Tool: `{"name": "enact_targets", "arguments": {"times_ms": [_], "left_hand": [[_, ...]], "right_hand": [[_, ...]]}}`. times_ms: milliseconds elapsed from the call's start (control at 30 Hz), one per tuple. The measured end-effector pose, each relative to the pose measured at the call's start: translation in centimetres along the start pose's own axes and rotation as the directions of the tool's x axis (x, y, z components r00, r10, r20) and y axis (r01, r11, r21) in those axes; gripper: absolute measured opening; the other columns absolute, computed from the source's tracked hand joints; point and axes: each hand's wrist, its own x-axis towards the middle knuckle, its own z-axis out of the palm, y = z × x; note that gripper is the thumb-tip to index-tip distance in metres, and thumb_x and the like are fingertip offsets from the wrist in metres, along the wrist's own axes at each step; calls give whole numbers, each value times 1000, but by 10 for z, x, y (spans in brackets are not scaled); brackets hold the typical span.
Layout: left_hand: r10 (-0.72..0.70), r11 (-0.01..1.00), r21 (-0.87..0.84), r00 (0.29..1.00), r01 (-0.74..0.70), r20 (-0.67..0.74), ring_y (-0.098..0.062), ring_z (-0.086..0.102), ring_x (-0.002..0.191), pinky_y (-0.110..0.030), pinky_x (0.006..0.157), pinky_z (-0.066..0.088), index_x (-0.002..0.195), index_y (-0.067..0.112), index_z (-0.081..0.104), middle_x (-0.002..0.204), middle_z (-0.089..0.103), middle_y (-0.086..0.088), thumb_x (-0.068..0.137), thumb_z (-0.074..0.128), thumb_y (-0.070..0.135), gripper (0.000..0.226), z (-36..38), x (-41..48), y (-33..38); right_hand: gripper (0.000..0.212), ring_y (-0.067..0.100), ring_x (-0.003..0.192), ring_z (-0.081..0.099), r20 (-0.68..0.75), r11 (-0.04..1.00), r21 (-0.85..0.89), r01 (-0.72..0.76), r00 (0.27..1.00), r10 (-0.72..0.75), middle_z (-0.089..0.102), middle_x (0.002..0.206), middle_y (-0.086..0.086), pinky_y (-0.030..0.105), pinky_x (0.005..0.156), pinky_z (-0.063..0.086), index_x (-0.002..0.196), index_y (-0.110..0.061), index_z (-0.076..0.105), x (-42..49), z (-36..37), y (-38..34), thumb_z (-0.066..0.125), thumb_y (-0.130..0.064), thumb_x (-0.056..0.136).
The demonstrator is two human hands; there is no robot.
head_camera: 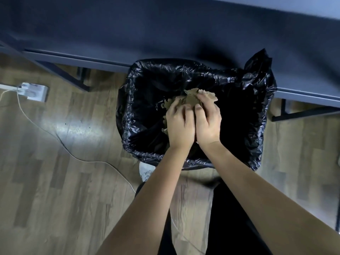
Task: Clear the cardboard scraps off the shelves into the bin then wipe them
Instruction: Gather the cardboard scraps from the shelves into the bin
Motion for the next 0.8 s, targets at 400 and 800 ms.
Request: {"name": "enact_targets", "arguments": {"times_ms": [400,800], "left_hand": [[35,981,-183,986,-65,-164,-18,54,114,-40,100,46,94,-1,66,119,54,-5,82,33,32,48,-5,-14,48],[736,674,39,667,-737,-116,-19,46,121,-26,102,36,111,2,59,129,49,-9,83,37,25,43,-26,97,232]], "right_hand": [[37,2,87,55,-72,961,-50,273,958,-276,51,89,-24,27,82,51,112,-5,61,-6,-28,-40,43,-22,85],[32,-7,100,43,-203,750,-87,656,725,-658,43,106,-19,-3,81,33,112,-19,54,116,-104,-204,46,-13,82]]}}
